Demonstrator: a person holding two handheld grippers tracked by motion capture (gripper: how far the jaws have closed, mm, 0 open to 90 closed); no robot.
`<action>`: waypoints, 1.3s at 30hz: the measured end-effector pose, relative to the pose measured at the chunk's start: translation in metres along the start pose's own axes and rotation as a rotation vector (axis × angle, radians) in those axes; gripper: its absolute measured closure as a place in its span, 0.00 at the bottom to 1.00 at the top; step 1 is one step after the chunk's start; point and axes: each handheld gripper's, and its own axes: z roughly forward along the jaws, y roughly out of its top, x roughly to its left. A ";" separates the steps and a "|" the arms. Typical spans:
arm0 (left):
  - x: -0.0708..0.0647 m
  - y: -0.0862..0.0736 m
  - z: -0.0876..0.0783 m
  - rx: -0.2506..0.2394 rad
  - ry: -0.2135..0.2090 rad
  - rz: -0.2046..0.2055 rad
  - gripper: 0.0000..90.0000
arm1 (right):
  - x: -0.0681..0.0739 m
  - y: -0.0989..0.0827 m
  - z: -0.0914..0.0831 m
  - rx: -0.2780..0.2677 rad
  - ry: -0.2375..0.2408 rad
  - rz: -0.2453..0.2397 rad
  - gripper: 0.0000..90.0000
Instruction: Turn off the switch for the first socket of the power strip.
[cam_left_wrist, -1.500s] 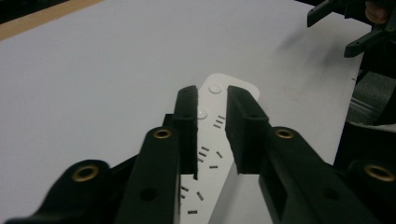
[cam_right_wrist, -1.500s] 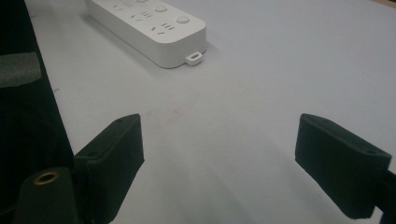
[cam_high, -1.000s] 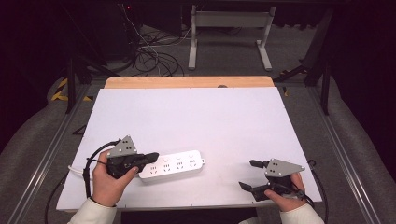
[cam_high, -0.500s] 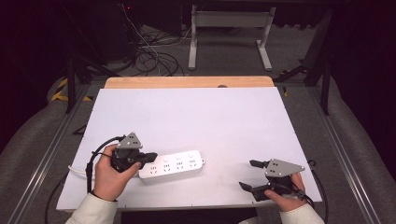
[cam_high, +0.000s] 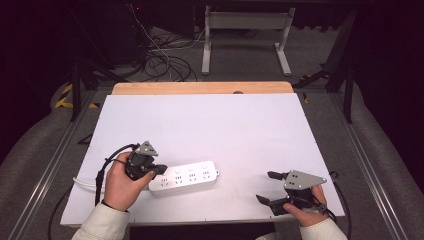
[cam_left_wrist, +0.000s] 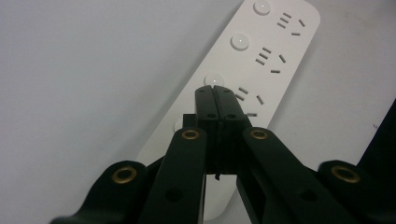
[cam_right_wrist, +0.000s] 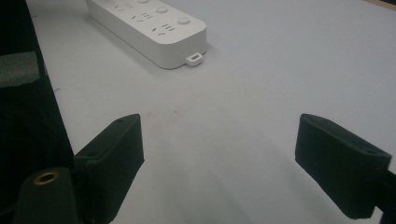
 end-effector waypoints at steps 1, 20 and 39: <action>0.001 0.000 0.001 0.009 -0.003 -0.004 1.00 | 0.000 0.000 0.000 0.000 0.000 0.000 0.18; 0.009 0.005 0.018 0.123 0.002 -0.022 1.00 | 0.000 0.000 0.000 0.005 0.001 -0.002 0.18; 0.009 0.007 0.028 0.161 0.025 -0.016 1.00 | 0.000 0.000 0.000 0.001 0.005 -0.001 0.17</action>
